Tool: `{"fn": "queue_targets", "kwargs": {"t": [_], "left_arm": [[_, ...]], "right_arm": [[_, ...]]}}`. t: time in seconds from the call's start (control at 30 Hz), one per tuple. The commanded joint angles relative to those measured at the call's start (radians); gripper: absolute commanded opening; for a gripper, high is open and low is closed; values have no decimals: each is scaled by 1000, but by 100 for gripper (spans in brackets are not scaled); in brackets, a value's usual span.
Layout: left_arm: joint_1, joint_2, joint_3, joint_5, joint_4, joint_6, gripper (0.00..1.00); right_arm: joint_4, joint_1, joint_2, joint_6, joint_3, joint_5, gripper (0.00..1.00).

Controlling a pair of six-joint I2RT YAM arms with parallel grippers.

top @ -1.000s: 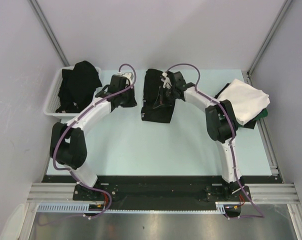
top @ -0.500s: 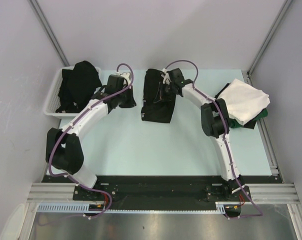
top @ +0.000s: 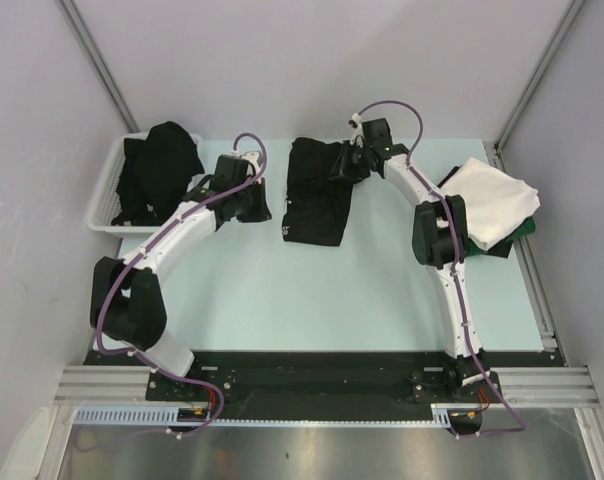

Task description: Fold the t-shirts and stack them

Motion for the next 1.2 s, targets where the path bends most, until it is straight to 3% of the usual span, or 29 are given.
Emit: {"fn": "queue_targets", "kwargs": {"t": [0.0, 0.2, 0.67, 0.93, 1.17], "left_arm": [[8, -59, -9, 26, 10, -21, 0], [8, -72, -38, 35, 30, -38, 0], [8, -72, -74, 72, 72, -79, 0], [8, -73, -74, 80, 66, -82, 0], [8, -82, -61, 70, 43, -68, 0]], "right_arm": [[56, -17, -4, 9, 69, 1, 0], [65, 1, -80, 3, 12, -41, 0], [191, 119, -318, 12, -393, -70, 0], [159, 130, -219, -18, -351, -65, 0], [41, 109, -39, -74, -76, 17, 0]]}}
